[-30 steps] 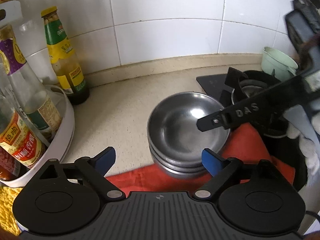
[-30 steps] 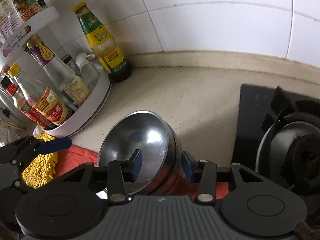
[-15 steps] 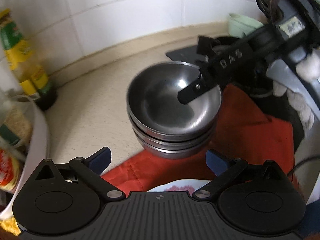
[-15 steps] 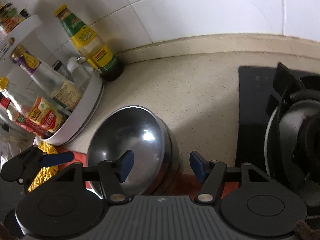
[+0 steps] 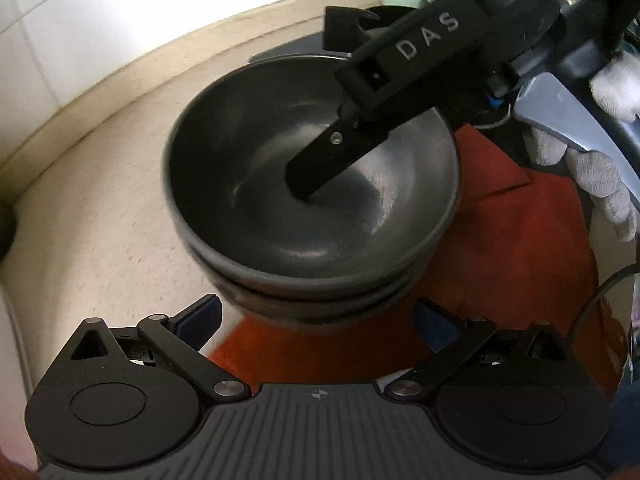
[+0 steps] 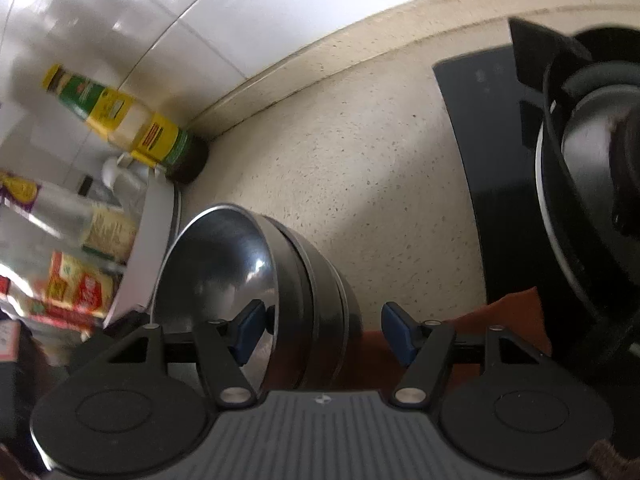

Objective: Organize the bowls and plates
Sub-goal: 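Lift the bowl stack with the right gripper and carry it over the plates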

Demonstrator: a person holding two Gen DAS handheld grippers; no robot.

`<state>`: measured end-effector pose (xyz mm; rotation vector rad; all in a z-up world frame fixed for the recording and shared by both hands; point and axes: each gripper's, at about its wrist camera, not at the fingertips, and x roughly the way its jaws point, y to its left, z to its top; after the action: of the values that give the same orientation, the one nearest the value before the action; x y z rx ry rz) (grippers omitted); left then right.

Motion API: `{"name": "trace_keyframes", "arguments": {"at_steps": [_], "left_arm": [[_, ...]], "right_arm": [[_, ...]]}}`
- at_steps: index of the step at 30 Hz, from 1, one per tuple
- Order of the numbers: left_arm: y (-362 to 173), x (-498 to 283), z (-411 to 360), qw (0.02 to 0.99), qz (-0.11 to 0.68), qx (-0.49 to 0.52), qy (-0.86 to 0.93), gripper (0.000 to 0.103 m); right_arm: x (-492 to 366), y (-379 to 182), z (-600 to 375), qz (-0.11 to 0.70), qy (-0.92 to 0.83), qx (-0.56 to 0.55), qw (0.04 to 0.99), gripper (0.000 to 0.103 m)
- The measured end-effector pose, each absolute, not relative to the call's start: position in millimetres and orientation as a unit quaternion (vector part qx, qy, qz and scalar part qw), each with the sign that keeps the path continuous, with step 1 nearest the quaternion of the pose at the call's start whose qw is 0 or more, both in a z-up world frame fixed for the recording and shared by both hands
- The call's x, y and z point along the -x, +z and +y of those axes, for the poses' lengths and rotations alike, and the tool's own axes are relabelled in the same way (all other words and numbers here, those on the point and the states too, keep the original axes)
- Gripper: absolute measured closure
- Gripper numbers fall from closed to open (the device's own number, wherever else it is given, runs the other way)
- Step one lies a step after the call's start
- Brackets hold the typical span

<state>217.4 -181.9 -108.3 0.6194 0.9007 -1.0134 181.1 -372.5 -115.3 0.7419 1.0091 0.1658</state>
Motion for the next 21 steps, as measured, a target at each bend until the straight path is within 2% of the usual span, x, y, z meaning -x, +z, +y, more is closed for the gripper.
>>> {"name": "trace_keyframes", "arguments": {"at_steps": [10,14,21], "left_arm": [[-119.0,-238.9,-187.3,0.695,0.387,-0.303,-0.524,0.000],[-122.2,-241.6,-192.2,0.702,0.363,-0.290,-0.540,0.000],[-126.2,-251.7,-196.2,0.713,0.337,-0.283,-0.546,0.000]], "right_arm": [[-193.9,-118.4,-364.9,0.466,0.079,-0.372,0.799,0.043],[-192.3,-121.1,-364.2,0.455,0.072,-0.377,0.804,0.038],[-190.5,-124.1,-375.2,0.442,0.059,-0.397,0.802,0.038]]}}
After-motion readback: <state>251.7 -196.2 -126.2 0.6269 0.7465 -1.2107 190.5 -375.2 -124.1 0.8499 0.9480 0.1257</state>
